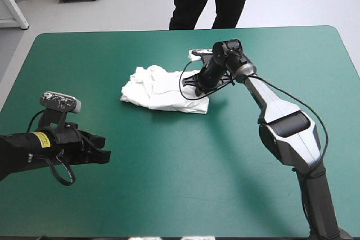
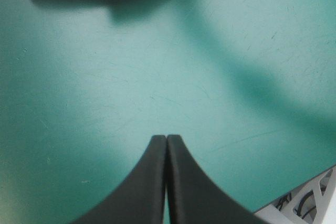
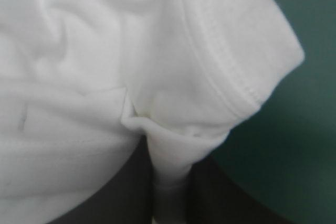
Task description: Fold the cloth
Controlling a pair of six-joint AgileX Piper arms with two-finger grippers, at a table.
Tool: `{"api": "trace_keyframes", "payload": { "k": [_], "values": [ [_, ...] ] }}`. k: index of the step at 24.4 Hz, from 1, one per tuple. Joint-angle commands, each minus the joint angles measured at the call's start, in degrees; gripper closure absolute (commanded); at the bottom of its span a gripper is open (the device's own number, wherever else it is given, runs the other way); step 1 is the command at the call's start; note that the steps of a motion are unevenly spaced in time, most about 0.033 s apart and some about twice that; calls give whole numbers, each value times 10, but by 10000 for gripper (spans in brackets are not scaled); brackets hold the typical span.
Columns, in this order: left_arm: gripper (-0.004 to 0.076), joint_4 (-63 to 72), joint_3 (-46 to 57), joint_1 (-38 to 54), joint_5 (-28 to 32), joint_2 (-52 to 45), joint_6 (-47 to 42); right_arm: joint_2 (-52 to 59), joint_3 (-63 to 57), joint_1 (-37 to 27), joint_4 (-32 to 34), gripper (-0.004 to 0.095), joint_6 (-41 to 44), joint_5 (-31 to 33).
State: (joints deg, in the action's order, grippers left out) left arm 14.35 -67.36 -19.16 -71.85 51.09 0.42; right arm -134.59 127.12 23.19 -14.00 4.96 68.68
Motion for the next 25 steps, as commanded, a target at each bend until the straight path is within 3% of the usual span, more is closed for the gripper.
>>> {"api": "trace_keyframes", "payload": {
  "k": [1,9,12,15,19,22,25],
  "values": [
    [733,15,-14,-1,-16,-3,-12,77,-58,-41,36,926,-10,-44],
    [733,14,-14,-1,-14,-3,-12,238,-335,-147,34,925,-64,-169],
    [733,14,-14,-1,-14,-3,-10,323,-479,-224,34,925,-76,-223],
    [733,14,-14,-1,-12,-3,-8,374,-547,-282,37,925,-82,-250],
    [733,14,-14,-1,-11,-3,-8,429,-617,-371,48,925,-106,-259],
    [733,14,-14,-1,0,-3,-4,465,-634,-457,93,925,-113,-237],
    [733,14,-14,-1,11,-3,-4,485,-634,-522,76,925,-121,-227]
  ]
}}
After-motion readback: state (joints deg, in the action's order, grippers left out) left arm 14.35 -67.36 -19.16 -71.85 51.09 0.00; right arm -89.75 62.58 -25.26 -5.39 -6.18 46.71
